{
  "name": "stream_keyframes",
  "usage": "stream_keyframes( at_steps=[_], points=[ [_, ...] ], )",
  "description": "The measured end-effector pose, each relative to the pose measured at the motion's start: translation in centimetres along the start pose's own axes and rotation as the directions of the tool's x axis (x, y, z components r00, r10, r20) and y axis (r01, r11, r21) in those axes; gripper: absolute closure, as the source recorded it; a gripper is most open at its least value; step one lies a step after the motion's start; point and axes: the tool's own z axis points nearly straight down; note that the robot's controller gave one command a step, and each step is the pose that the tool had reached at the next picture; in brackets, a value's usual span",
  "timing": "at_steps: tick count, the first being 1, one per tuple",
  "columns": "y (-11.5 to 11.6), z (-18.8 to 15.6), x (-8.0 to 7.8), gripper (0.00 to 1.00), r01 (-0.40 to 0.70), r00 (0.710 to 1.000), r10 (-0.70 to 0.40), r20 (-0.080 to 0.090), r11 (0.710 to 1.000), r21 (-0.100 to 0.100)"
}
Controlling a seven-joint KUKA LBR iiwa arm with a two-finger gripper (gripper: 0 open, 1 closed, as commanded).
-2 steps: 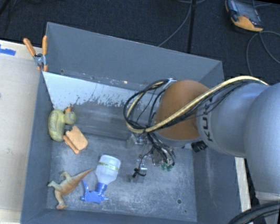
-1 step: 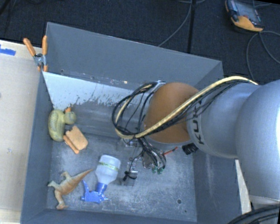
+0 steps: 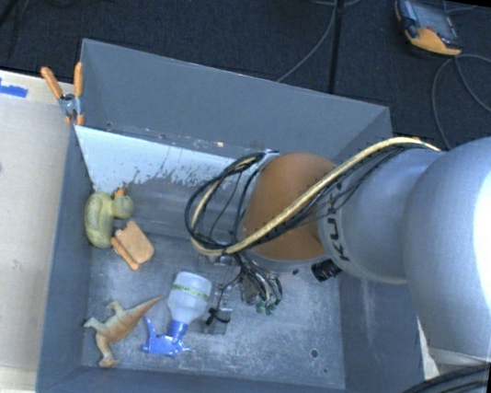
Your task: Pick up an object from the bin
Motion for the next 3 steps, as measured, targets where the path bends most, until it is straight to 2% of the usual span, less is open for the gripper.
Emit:
stream_keyframes(
  at_steps=[1,2,3],
  points=[
    [6.4,-0.1,2.9,1.0,0.224,0.975,-0.224,0.005,0.975,-0.002],
    [6.4,-0.1,2.9,1.0,0.224,0.975,-0.224,0.005,0.975,-0.002],
    [4.5,-11.8,2.8,1.0,0.258,0.966,-0.258,0.005,0.966,-0.002]
  ],
)
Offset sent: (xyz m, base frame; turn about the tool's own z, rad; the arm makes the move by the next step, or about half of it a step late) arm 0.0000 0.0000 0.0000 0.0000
